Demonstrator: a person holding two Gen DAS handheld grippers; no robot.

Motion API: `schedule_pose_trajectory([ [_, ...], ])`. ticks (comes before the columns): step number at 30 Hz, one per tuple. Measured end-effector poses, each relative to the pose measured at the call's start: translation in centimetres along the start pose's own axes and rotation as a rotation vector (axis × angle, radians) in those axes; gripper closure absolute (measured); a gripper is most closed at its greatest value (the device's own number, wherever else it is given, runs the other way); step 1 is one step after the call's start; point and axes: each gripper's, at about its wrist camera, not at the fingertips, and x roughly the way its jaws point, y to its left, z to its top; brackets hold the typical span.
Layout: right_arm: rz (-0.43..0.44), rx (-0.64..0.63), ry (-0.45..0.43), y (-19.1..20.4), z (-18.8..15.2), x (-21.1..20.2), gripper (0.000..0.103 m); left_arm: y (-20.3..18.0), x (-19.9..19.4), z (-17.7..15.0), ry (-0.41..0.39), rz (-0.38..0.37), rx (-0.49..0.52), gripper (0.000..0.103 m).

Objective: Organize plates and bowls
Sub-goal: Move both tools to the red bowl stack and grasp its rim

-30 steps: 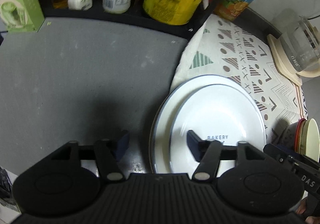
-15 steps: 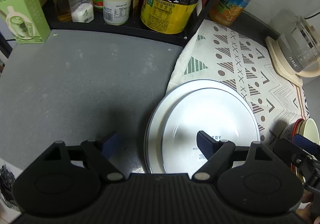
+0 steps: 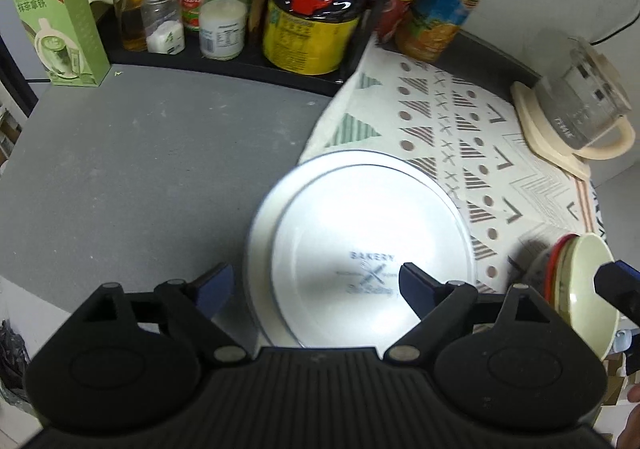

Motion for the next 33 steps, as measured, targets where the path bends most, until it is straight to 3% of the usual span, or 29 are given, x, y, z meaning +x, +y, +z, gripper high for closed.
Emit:
schedule_pose_trajectory([
  [12, -0.082, 0.012, -0.045, -3.5, -0.8, -3.5, 0.000, -4.4, -1.3, -1.5, -0.016, -0.022, 0.047, 0.013],
  [33, -0.245, 0.180, -0.060, -10.0, -4.0, -6.5, 0.003, -13.7, -0.6, -1.9, 0.000, -0.166, 0.219, 0.014],
])
